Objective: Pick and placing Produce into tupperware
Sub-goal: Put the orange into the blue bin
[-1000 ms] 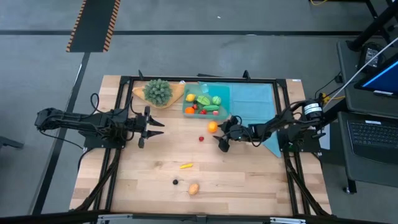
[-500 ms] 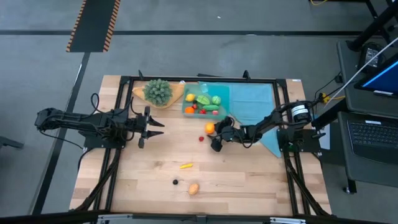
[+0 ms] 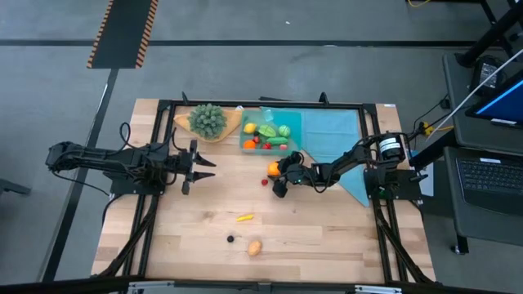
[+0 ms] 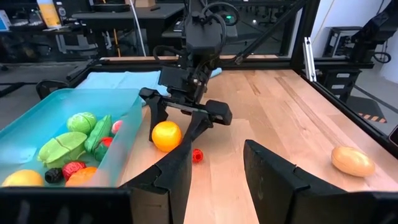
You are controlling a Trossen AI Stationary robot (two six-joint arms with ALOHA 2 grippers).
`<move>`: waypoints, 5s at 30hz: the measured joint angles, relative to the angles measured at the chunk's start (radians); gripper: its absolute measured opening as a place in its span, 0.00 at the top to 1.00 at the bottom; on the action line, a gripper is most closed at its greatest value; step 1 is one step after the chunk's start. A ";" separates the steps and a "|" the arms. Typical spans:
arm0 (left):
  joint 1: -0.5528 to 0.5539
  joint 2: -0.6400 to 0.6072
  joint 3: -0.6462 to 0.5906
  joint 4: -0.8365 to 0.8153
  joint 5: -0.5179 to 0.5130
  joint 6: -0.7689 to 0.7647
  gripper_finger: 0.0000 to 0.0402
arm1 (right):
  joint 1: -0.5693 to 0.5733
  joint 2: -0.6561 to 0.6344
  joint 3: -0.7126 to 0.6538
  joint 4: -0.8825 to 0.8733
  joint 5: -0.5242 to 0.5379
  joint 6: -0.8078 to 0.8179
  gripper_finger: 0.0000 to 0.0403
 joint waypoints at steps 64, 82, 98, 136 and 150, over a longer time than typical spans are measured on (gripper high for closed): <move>0.000 0.000 0.000 -0.025 0.000 0.000 0.66 | 0.014 -0.215 0.000 -0.149 0.011 0.003 0.38; 0.000 0.000 0.000 -0.023 0.000 0.007 0.66 | 0.016 -0.704 -0.335 -0.005 0.028 -0.082 0.38; 0.000 0.000 0.000 -0.021 0.000 0.006 0.66 | 0.016 -1.034 -0.375 -0.175 0.010 -0.139 0.38; 0.000 0.000 0.000 -0.021 0.000 0.007 0.66 | -0.092 -1.126 -0.056 -0.713 -0.111 -0.241 0.38; 0.000 0.000 0.000 -0.024 0.000 0.007 0.66 | -0.191 -0.965 0.116 -0.940 -0.280 -0.219 0.38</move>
